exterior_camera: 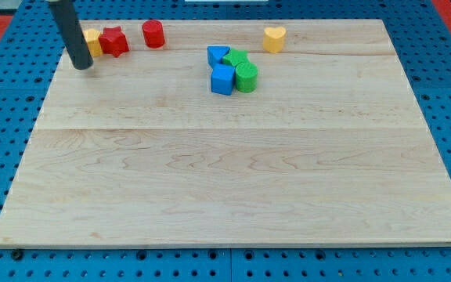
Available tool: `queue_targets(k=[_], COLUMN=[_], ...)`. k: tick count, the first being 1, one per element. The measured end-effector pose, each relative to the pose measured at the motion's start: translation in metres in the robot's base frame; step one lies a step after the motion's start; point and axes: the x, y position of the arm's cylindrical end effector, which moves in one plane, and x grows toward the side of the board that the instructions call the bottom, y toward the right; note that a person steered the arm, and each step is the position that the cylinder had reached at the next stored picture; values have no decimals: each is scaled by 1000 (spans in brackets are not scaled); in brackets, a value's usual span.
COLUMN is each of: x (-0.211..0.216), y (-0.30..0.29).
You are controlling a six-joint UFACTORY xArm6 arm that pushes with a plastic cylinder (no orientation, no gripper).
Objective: Slide the yellow hexagon and red star closer to the red circle
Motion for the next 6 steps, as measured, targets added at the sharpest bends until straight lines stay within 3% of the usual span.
queue_targets(k=[1, 3, 4, 6], x=[-41, -60, -82, -55], y=[-2, -51, -40, 51])
